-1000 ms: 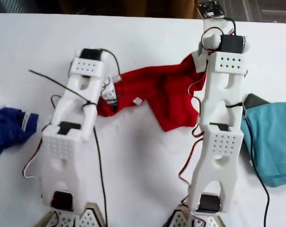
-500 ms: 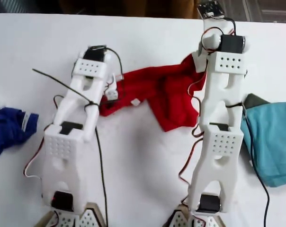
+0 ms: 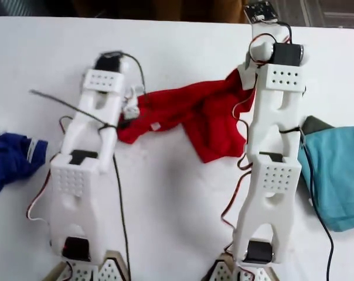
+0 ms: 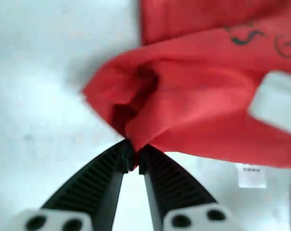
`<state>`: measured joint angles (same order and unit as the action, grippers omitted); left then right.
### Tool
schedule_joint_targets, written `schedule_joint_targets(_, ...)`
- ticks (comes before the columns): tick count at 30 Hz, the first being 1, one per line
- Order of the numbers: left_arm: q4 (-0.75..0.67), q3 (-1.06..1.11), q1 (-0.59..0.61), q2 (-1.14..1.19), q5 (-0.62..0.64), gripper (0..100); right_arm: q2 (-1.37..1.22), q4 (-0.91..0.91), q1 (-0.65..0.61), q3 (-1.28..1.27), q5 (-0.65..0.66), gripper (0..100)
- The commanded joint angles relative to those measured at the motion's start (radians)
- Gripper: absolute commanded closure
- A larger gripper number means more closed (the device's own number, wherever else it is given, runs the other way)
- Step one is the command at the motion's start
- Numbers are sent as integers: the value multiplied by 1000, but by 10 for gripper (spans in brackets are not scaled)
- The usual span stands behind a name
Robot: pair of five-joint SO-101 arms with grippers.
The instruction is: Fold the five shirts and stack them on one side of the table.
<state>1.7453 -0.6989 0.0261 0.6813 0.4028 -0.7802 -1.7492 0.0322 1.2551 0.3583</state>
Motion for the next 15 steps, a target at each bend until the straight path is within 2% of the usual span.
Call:
schedule_joint_targets(1, 43, -197, 74, -29, -44, 976, 65, -21, -4, 29, 5, 981)
schedule_joint_targets(5, 44, -351, 123, -29, -64, 976, 137, -21, -5, 29, 8, 981)
schedule_joint_targets(8, 46, -420, 120, -71, -129, 976, 205, -21, -1, 29, 9, 981)
schedule_joint_targets(15, 41, -355, 69, -334, -278, 974, 417, -21, -7, 28, 9, 981)
